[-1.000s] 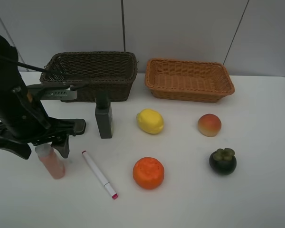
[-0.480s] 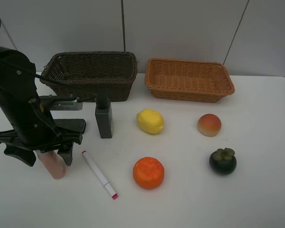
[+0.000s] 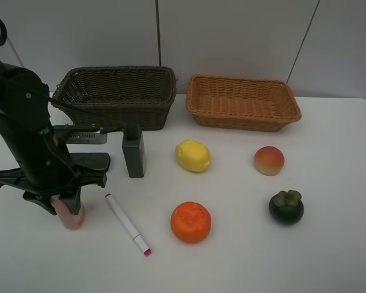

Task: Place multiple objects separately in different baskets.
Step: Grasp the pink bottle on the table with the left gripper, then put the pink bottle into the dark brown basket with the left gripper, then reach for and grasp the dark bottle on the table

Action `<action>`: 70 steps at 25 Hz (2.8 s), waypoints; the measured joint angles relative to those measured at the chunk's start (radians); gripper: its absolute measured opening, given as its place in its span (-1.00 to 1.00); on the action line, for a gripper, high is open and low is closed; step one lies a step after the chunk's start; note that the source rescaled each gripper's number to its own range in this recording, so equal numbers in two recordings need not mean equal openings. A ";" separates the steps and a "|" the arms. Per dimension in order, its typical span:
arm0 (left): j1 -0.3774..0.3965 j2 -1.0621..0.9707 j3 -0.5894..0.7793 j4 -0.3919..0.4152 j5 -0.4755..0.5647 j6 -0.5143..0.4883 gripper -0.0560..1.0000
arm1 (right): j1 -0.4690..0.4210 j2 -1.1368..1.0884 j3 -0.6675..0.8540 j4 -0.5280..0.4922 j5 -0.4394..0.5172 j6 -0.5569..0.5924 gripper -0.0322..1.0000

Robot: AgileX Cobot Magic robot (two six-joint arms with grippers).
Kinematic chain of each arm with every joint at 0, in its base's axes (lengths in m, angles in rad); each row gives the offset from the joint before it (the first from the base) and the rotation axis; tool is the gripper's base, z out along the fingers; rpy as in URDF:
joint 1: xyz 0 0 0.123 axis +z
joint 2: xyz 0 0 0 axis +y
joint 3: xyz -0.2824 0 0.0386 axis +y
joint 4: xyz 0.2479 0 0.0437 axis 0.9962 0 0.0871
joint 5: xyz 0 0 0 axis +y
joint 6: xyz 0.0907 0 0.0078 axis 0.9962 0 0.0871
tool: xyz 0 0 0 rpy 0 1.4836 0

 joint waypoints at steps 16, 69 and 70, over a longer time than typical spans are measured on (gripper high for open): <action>0.163 0.032 -0.704 -0.015 0.377 0.149 -0.42 | 0.000 0.000 0.000 -0.001 0.000 0.000 0.69; -0.079 0.201 -0.776 -0.060 0.464 0.080 1.00 | 0.000 0.000 0.000 -0.001 0.000 0.000 0.69; -0.089 0.213 -0.776 -0.061 0.460 0.067 1.00 | 0.000 0.000 0.000 -0.001 0.000 0.000 0.69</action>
